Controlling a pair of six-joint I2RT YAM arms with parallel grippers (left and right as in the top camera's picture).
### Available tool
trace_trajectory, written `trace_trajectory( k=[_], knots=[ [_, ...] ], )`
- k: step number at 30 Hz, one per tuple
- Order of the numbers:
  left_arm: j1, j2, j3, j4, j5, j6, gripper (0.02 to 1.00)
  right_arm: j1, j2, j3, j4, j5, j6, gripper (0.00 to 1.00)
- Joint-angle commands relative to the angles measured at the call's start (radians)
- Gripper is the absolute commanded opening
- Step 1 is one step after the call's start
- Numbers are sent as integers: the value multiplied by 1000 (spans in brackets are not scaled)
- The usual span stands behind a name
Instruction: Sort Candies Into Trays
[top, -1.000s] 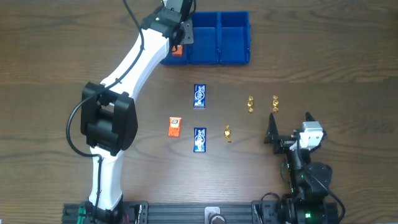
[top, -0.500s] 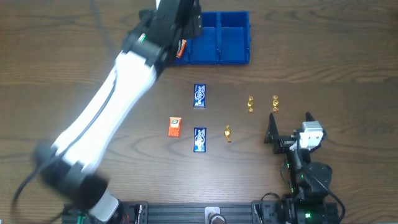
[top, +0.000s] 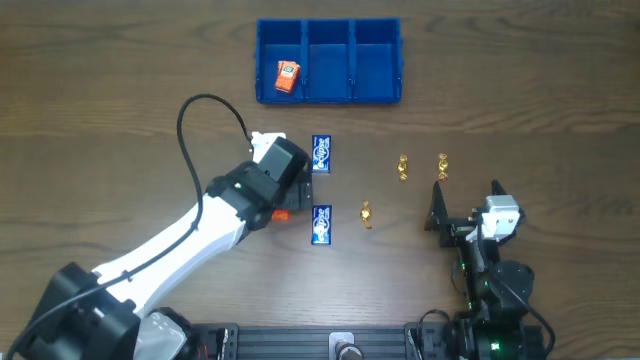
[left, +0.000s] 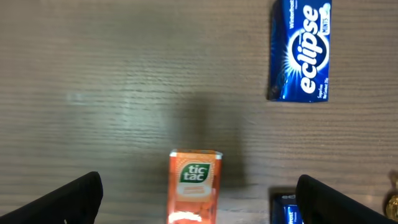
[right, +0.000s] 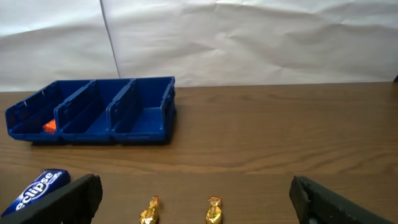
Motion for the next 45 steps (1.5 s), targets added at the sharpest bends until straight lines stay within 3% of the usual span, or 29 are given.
trace_trajectory(
  k=[1,4,7,11,15,22,24,27,29,34,39,45],
  knots=[
    [-13,101,-6,7,14,-69,1000,2,-5,-5,-2,-5,-9,998],
    [-28,170,-6,7,26,-90,978,2,-5,-5,-2,-6,-9,998],
    [-45,200,-6,6,30,-101,888,2,-5,-5,-2,-6,-9,998],
    [-45,212,-6,5,37,-113,866,2,-5,-5,-2,-6,-9,998],
    [-43,229,-6,5,37,-117,730,2,-5,-5,-2,-6,-9,998],
    [-35,232,-6,6,37,-144,349,2,-5,-5,-2,-6,-9,998],
    [-31,232,-6,6,37,-152,297,2,-5,-5,-2,-5,-9,998],
    [-29,209,-6,24,10,-154,290,2,-5,-5,-2,-6,-9,998],
    [-27,145,19,20,-59,-147,290,2,-5,-5,-2,-5,-9,998],
    [34,15,260,-87,-183,22,294,2,-5,-5,-2,-6,-9,998],
    [149,143,624,-164,-188,211,303,2,-5,-5,-2,-6,-9,998],
    [240,482,920,-162,-117,232,314,2,-5,-5,-2,-6,-9,998]
  ],
)
